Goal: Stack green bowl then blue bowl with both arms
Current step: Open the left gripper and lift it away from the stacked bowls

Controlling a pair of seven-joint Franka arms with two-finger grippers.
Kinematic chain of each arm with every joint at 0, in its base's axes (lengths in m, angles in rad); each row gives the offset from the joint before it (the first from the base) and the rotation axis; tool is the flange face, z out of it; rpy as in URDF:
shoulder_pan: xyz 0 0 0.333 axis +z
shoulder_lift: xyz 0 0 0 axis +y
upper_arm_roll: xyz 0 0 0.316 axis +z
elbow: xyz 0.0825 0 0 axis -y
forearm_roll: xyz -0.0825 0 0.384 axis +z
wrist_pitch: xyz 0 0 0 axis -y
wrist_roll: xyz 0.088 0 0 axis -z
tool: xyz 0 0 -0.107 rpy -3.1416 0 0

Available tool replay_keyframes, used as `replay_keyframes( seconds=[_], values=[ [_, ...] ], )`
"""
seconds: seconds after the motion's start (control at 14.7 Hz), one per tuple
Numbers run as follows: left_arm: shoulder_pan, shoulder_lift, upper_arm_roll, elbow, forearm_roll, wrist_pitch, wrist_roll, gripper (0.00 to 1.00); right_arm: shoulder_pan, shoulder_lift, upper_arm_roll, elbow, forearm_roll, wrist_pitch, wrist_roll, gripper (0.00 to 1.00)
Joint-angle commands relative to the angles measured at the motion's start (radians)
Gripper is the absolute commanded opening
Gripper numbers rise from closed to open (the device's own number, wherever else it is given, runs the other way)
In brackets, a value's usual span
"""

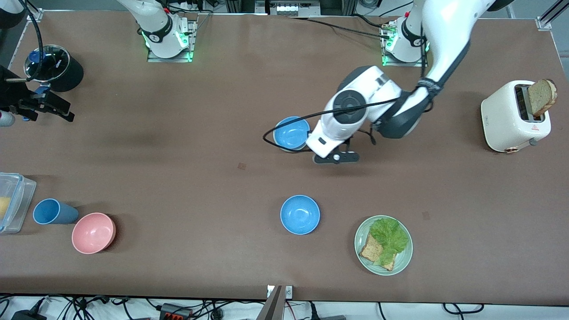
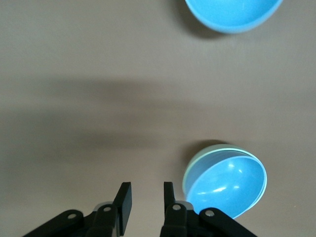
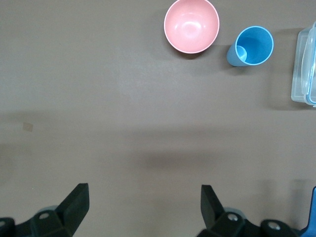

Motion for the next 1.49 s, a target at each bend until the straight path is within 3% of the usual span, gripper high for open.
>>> replay_keyframes(
  seconds=[0.0, 0.2, 0.27, 0.41, 0.54, 0.61, 0.81, 0.95, 1.22, 1.43],
  values=[
    [0.065, -0.001, -0.017, 0.081, 0.009, -0.078, 0.127, 0.34, -0.012, -0.015, 0.012, -0.004, -0.012, -0.008, 0.014, 1.0],
    [0.122, 0.0, -0.012, 0.141, 0.011, -0.147, 0.303, 0.38, -0.012, -0.017, 0.012, -0.007, -0.015, -0.01, 0.011, 1.0],
    [0.15, 0.002, -0.012, 0.147, 0.011, -0.157, 0.359, 0.44, -0.012, -0.017, 0.012, -0.008, -0.014, -0.011, 0.012, 1.0],
    [0.194, 0.002, -0.012, 0.148, 0.011, -0.165, 0.443, 0.62, -0.01, -0.017, 0.012, -0.008, -0.015, -0.011, 0.011, 1.0],
    [0.22, 0.0, -0.007, 0.148, 0.012, -0.167, 0.491, 0.95, -0.01, -0.018, 0.012, -0.01, -0.017, -0.016, 0.008, 1.0],
    [0.231, -0.01, -0.003, 0.148, 0.014, -0.167, 0.519, 1.0, -0.01, -0.018, 0.012, -0.01, -0.017, -0.016, 0.008, 1.0],
    [0.217, -0.124, 0.096, 0.119, -0.015, -0.147, 0.65, 1.0, -0.01, -0.018, 0.012, -0.012, -0.017, -0.011, 0.006, 1.0],
    [0.217, -0.203, 0.19, 0.07, -0.101, -0.125, 0.695, 1.0, -0.01, -0.018, 0.012, -0.012, -0.02, -0.011, 0.003, 1.0],
    [0.208, -0.461, 0.345, -0.198, -0.184, 0.092, 0.764, 1.0, -0.01, -0.018, 0.015, -0.015, -0.043, -0.01, 0.0, 1.0],
    [0.104, -0.535, 0.498, -0.24, -0.186, 0.096, 0.764, 1.0, -0.012, -0.034, 0.015, -0.033, -0.04, -0.008, 0.003, 1.0]
  ],
)
